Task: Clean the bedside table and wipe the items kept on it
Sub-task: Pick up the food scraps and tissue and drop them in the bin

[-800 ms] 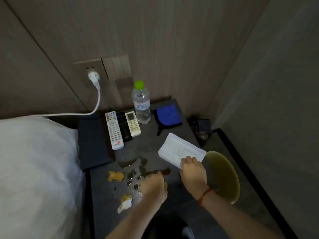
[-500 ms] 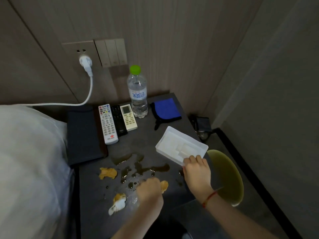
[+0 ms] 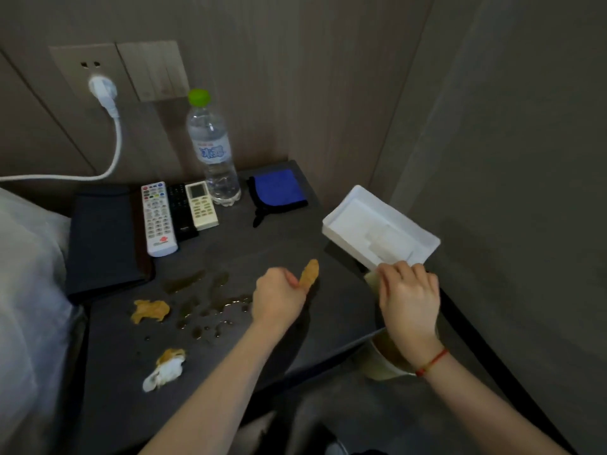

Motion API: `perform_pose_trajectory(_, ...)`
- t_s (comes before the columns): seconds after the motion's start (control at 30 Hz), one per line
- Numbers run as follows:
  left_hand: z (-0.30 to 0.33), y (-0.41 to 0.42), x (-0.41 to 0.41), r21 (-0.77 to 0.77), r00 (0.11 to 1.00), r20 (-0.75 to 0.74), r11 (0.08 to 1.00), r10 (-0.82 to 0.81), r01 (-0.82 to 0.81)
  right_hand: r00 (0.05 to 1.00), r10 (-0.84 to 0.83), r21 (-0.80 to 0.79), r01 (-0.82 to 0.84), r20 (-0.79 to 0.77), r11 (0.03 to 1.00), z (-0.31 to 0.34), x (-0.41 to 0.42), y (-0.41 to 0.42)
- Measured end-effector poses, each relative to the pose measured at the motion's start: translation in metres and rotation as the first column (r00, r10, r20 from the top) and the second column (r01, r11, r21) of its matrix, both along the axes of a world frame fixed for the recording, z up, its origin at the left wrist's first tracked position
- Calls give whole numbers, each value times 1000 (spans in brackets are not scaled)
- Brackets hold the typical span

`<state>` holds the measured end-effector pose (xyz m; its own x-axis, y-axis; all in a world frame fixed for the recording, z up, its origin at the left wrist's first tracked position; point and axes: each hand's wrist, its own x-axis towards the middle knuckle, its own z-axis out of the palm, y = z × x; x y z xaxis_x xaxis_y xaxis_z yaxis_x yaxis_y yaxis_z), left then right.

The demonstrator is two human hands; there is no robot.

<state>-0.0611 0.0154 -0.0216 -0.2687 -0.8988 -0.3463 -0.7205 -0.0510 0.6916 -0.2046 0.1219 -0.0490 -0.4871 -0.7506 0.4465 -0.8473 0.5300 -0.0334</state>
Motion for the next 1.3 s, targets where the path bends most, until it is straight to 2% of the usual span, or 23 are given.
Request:
perform_pose_trajectory(0.13, 5, 10, -61, 21, 990, -135, 999, -28, 31, 989, -149, 135, 148, 3, 980, -5, -48, 45)
perform_pose_trajectory(0.23, -7, 23, -116, 66, 976, -167, 987, -137, 150, 974, -225, 409, 192, 33, 892, -28, -73, 72)
perform_pose_trajectory(0.33, -32, 36, -163, 103, 959, -61, 954, -276, 281, 964, -235, 573, 123, 126, 810, -58, -85, 81)
perform_pose_trajectory(0.43, -63, 46, -194, 57, 904, 113, 911, -413, 409, 953, -222, 581, 65, 204, 812, -87, -91, 76)
perform_pose_trajectory(0.57, -99, 50, -215, 49, 846, 271, 884, -460, 465, 926, -217, 643, -36, 310, 765, -129, -98, 62)
perform_pose_trajectory(0.63, -111, 50, -217, 94, 851, 248, 886, -463, 454, 914, -216, 616, -46, 344, 787, -143, -100, 56)
perform_pose_trajectory(0.8, -117, 50, -211, 165, 926, 17, 915, -376, 368, 862, -257, 456, 33, 437, 889, -139, -98, 46)
perform_pose_trajectory(0.93, -92, 48, -198, 23, 929, -94, 932, -358, 362, 862, -224, 293, 93, 454, 952, -97, -95, 27)
perform_pose_trajectory(1.1, -41, 32, -151, -185, 935, -180, 944, -305, 273, 845, -1, 59, -36, 535, 998, -27, -64, -14)
perform_pose_trajectory(1.2, -9, 15, -103, -240, 959, -228, 964, -168, 112, 807, 167, -71, -153, 567, 986, 7, -18, -39)
perform_pose_trajectory(1.3, 11, -6, -42, -254, 985, -174, 965, 11, -55, 709, 279, -147, -243, 648, 959, 30, 40, -61)
